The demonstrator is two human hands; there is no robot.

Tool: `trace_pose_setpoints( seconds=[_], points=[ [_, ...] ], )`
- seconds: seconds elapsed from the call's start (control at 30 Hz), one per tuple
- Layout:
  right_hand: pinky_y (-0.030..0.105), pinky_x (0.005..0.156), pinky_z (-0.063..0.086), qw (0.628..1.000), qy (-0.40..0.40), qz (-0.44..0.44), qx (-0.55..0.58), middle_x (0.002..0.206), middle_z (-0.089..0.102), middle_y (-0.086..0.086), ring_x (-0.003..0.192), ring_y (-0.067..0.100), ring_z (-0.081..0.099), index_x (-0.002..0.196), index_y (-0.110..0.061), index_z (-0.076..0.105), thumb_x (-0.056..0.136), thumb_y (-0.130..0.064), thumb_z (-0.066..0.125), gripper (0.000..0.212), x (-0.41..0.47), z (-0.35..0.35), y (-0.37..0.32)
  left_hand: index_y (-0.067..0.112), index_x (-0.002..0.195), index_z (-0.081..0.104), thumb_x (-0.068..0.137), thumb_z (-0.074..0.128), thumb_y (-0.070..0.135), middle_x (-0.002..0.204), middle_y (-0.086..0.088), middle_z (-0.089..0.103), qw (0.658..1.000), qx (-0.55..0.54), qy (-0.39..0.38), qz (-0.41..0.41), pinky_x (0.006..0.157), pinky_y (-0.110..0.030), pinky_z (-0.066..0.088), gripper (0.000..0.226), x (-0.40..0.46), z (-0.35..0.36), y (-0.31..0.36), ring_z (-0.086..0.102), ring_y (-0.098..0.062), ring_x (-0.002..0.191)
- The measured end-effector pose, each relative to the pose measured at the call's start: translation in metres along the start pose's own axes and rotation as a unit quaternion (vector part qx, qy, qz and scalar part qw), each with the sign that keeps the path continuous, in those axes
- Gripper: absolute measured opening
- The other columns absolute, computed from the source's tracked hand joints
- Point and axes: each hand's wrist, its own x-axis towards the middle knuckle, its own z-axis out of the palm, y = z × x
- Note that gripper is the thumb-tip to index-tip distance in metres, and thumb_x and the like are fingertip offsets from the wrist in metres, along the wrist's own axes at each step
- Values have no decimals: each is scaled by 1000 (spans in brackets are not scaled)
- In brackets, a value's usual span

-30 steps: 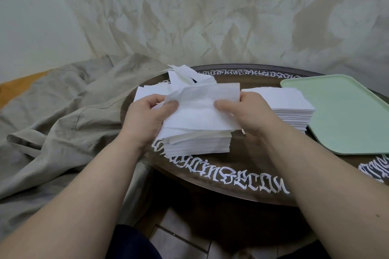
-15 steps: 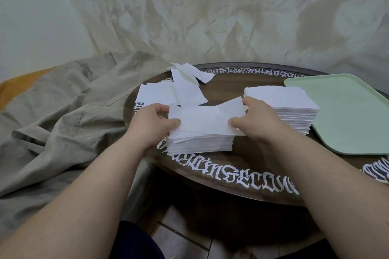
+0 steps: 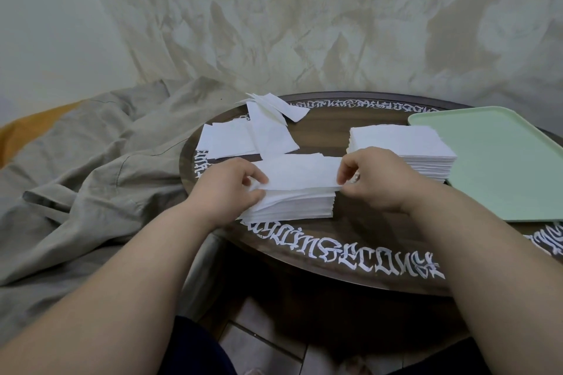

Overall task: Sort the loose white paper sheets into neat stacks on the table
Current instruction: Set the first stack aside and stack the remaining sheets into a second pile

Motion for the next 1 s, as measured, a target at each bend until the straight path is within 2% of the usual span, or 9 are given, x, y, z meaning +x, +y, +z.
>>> trace_pose_setpoints(
  seconds=[0.1,0.17,0.3,0.4,0.5,0.6,0.73,0.83,1.0],
  points=[
    [25,72,42,1000,20,4,16,85,67,-6,85,15,59,72,-25,63,83,-16,64,14,1,0,2,34,77,61,78,71,20,85,10,64,999,-16,38,-6,76,-26,45,17,1,3,4,58,-6,76],
    [24,70,40,999,41,8,26,85,67,-5,84,15,58,72,-25,63,82,-16,63,13,3,0,3,32,73,60,78,70,19,74,13,62,998,-31,52,-9,68,-18,42,18,2,4,8,57,-1,70],
    [26,68,46,995,67,19,65,73,66,-6,74,15,62,71,-24,62,82,-14,64,15,7,2,8,31,66,56,79,71,14,77,16,65,992,-81,98,-10,68,-11,41,26,4,5,14,58,6,69],
    [25,68,49,988,97,27,116,66,66,-7,69,12,63,71,-21,64,82,-12,65,14,7,5,9,32,67,55,79,70,12,81,11,68,983,-102,152,-10,67,-5,40,28,5,2,13,57,3,66],
    [15,64,40,966,221,1,137,68,61,-13,71,10,57,75,-22,67,82,-14,66,11,12,2,2,27,71,58,79,69,7,86,6,68,977,-91,190,32,78,-25,51,25,4,-5,15,62,-12,75],
    [20,70,43,949,280,-40,139,79,66,-3,75,14,59,82,-13,71,83,-11,65,7,14,2,-12,23,76,60,78,68,3,87,10,65,972,-72,215,64,80,-34,53,22,0,-17,18,62,-14,78],
    [30,79,45,971,219,-77,56,91,68,4,84,21,60,88,-10,71,86,-11,61,10,14,4,-18,25,74,58,77,70,5,88,1,68,983,-41,172,52,79,-40,53,23,-10,-16,3,64,-21,78],
    [29,80,45,988,135,-71,-10,96,68,3,90,22,60,93,-13,70,89,-15,58,14,6,14,-11,26,72,58,77,69,6,88,0,70,993,-20,113,21,82,-34,51,23,-21,-8,-2,64,-19,79],
    [30,82,47,992,108,-61,6,99,67,1,91,19,59,97,-13,70,90,-16,57,15,-1,23,-8,29,69,57,77,68,9,86,3,71,996,-6,88,7,80,-31,50,24,-21,-7,-4,65,-15,78]
  ],
)
